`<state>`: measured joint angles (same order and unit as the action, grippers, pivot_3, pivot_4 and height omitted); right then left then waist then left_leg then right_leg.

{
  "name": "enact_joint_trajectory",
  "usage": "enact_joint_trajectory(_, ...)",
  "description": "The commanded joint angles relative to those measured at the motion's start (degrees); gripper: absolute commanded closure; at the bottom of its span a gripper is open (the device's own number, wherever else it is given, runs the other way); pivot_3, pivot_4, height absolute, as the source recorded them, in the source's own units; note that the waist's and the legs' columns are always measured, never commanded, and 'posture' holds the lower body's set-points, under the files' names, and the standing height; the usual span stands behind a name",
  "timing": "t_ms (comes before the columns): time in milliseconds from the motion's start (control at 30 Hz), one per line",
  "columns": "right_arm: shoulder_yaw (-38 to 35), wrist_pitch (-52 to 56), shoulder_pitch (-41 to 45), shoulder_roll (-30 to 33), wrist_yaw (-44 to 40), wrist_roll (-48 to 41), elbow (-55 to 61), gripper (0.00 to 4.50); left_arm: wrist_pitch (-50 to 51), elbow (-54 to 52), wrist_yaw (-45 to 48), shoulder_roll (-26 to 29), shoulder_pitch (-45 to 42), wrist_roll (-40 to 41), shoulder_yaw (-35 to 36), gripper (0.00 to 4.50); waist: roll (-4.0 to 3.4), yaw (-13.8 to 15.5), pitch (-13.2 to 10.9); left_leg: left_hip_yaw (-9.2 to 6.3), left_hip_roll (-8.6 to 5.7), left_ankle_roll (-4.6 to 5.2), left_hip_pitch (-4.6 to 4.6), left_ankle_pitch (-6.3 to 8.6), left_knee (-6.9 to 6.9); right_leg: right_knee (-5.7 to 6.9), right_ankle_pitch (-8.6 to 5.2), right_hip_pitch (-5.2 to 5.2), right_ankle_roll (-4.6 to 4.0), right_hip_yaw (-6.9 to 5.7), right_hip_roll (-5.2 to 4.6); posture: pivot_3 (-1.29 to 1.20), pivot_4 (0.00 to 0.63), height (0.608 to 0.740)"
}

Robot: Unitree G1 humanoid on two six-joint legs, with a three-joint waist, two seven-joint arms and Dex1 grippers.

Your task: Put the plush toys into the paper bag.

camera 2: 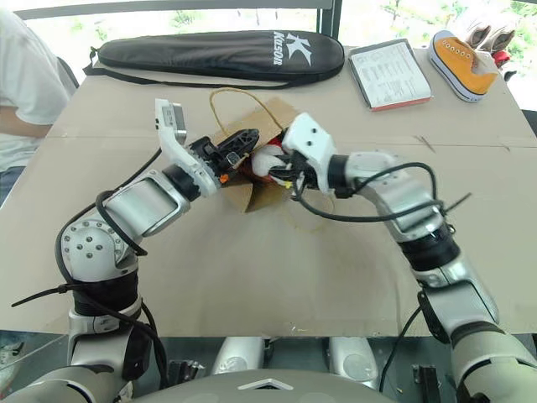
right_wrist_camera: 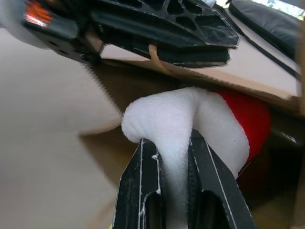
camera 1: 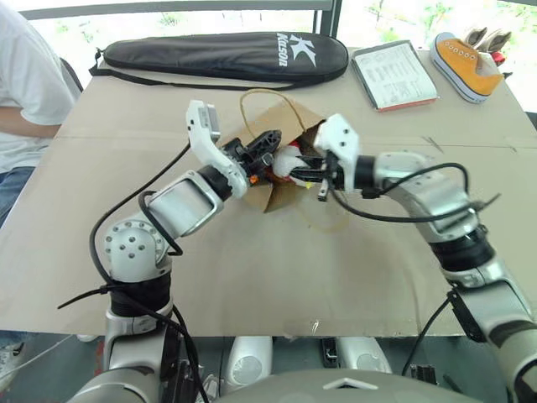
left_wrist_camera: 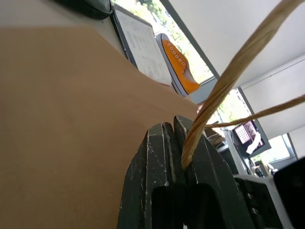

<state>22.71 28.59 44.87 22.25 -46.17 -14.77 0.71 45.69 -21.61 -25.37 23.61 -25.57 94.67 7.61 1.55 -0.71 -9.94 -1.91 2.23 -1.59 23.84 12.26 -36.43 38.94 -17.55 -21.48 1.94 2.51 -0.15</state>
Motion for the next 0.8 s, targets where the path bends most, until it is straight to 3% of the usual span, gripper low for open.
enact_joint_trajectory(33,2.2,-7.2,2.8,-3.2,0.0,5.7,-9.1,4.48,-0.5,-2.7,1.3,0.0,0.2,1.5,-0.3,4.50,0.00,0.1,0.0,-0.01,0.00,0.00,0.00,0.00,0.00,0.00,0.00,0.00,0.00,-0.01,0.00,0.00,0.150,0.740)
enact_joint_trajectory(67,2.5,-9.2,3.7,-4.5,0.4,7.1,-12.1,4.48,-0.6,-2.9,1.3,0.0,0.4,1.7,-0.4,4.50,0.00,0.1,0.0,-0.02,0.00,0.00,0.02,0.00,0.00,0.00,0.00,0.00,0.00,-0.04,-0.02,0.00,0.150,0.740)
enact_joint_trajectory(167,2.0,-12.7,5.3,-7.7,-1.4,7.9,-18.5,3.45,-1.4,-3.0,0.6,-0.3,2.1,3.2,0.3,4.50,0.00,0.0,0.0,0.00,0.00,0.00,0.01,0.00,0.00,0.01,0.01,0.00,-0.01,0.00,-0.02,0.00,0.150,0.740)
enact_joint_trajectory(367,-0.2,-15.2,2.7,-9.4,-1.8,8.2,-17.7,0.61,-4.3,-2.7,-1.9,-0.7,4.3,6.3,1.9,4.50,0.00,0.1,0.0,-0.07,0.03,0.00,0.01,0.00,0.00,0.04,0.02,0.00,-0.03,-0.04,-0.04,0.00,0.150,0.740)
enact_joint_trajectory(433,-0.9,-14.7,0.8,-8.6,-2.1,8.0,-14.6,0.08,-4.9,-2.3,-2.6,-0.5,4.8,6.9,2.4,4.50,0.00,0.1,0.0,-0.06,0.02,0.00,0.00,0.00,0.00,0.06,0.02,0.01,-0.04,-0.04,-0.06,0.00,0.150,0.740)
enact_joint_trajectory(633,-4.1,-7.5,-4.9,-3.0,-3.5,5.5,1.4,0.08,-6.7,0.2,-4.1,0.3,5.3,10.0,4.3,4.50,0.00,0.2,0.0,-0.07,0.03,0.01,0.02,0.01,0.00,0.06,0.02,0.01,-0.04,-0.04,-0.12,0.00,0.150,0.740)
enact_joint_trajectory(800,-12.2,4.4,-6.2,0.9,-1.9,-1.5,15.8,0.08,-7.4,3.0,-4.5,0.6,3.6,14.0,5.2,4.50,0.00,0.1,0.0,-0.09,0.03,0.01,0.01,0.01,0.00,0.08,0.02,0.01,-0.04,-0.05,-0.08,0.00,0.150,0.740)
